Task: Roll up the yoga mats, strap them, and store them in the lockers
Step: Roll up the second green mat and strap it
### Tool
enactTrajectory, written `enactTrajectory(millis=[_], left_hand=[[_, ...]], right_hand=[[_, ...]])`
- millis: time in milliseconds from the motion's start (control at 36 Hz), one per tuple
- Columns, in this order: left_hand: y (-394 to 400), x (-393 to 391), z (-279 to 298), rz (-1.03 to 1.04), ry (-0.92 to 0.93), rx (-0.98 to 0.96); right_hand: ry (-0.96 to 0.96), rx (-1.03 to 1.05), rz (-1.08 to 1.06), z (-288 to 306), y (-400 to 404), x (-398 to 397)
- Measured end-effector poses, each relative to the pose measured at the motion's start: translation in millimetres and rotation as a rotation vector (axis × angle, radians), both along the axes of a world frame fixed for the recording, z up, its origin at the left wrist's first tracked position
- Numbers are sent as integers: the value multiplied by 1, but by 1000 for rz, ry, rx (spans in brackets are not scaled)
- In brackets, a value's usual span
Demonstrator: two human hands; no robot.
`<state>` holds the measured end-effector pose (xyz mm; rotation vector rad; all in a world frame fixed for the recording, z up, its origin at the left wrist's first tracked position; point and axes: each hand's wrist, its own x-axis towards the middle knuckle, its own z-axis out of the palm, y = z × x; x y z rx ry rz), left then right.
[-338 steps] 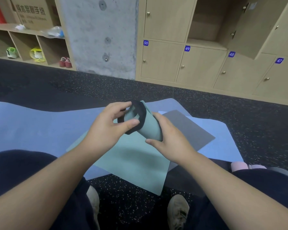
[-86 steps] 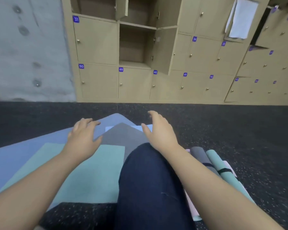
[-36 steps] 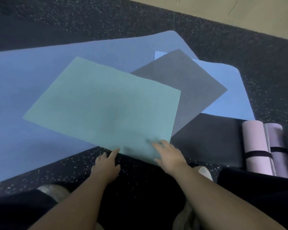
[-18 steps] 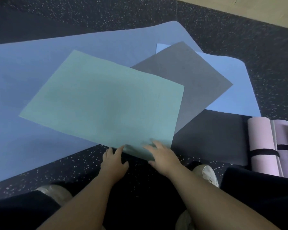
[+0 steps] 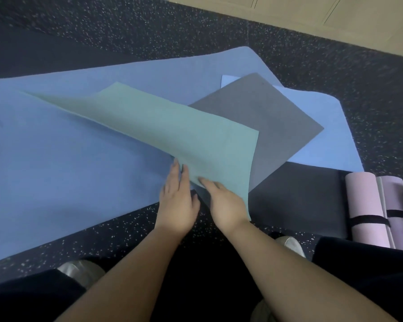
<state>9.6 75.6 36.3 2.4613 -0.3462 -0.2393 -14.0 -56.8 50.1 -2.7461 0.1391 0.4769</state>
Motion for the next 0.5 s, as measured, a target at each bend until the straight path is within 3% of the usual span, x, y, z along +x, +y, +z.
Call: enactTrajectory(millis=[167, 500], left_hand=[[7, 25, 34, 46, -113, -95], [39, 66, 101, 99, -264, -330]], right_hand=[[-182, 40, -32, 39, 6, 17], [-395, 200, 125, 107, 34, 45]])
